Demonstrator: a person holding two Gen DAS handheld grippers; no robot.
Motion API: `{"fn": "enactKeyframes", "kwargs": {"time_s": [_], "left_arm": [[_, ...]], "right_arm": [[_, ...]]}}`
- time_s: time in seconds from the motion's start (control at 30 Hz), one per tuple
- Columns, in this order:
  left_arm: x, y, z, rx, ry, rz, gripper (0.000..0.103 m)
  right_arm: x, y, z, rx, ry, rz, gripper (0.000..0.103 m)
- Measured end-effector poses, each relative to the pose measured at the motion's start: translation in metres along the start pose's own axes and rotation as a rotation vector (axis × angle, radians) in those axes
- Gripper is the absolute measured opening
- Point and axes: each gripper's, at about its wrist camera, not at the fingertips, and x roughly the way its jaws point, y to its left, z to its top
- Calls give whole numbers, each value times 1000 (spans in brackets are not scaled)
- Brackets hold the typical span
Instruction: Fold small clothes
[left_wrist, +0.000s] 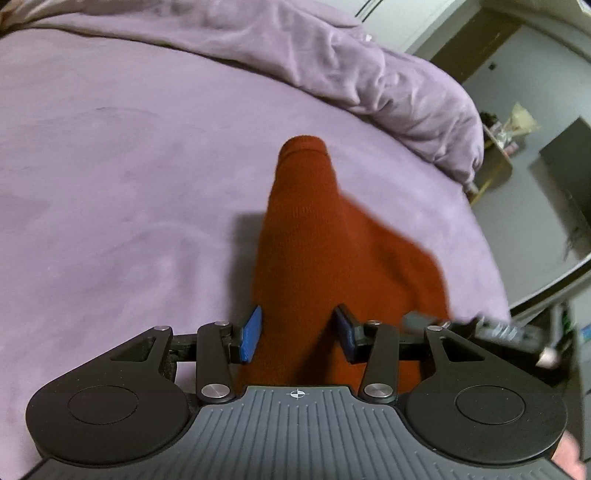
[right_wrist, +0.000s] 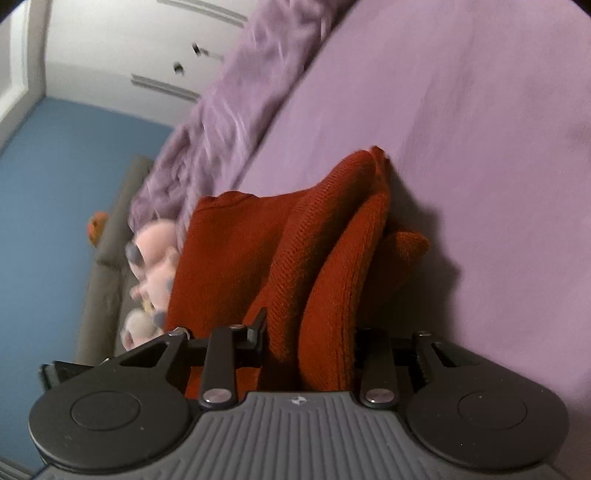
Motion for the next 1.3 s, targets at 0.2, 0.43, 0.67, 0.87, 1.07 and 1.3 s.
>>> {"fn": "enactKeyframes", "kwargs": {"time_s": [0.2,0.43,0.67,0.87,1.07,1.3], "left_arm": [[-24,9,17,-18,-133,126,56],[56,-30,54,-83,-120,252,61],[120,-59,63,146,-114,424,72],[141,-63,57,199,-136,476,86],[148,-49,65,87,-121,450,95],[106,-44,48,-4,-86,406,95]], "right_arm": [[-45,35,1,-82,-213,-259,48],[25,112,8,-273,-237,-330,43],[79,88,24,-409,-297,-589,42],[91,74,32,-473,-316,-599,50],[100,75,30,-478,-337,-596,56],[82,81,16,-414,-375,-652,84]]}}
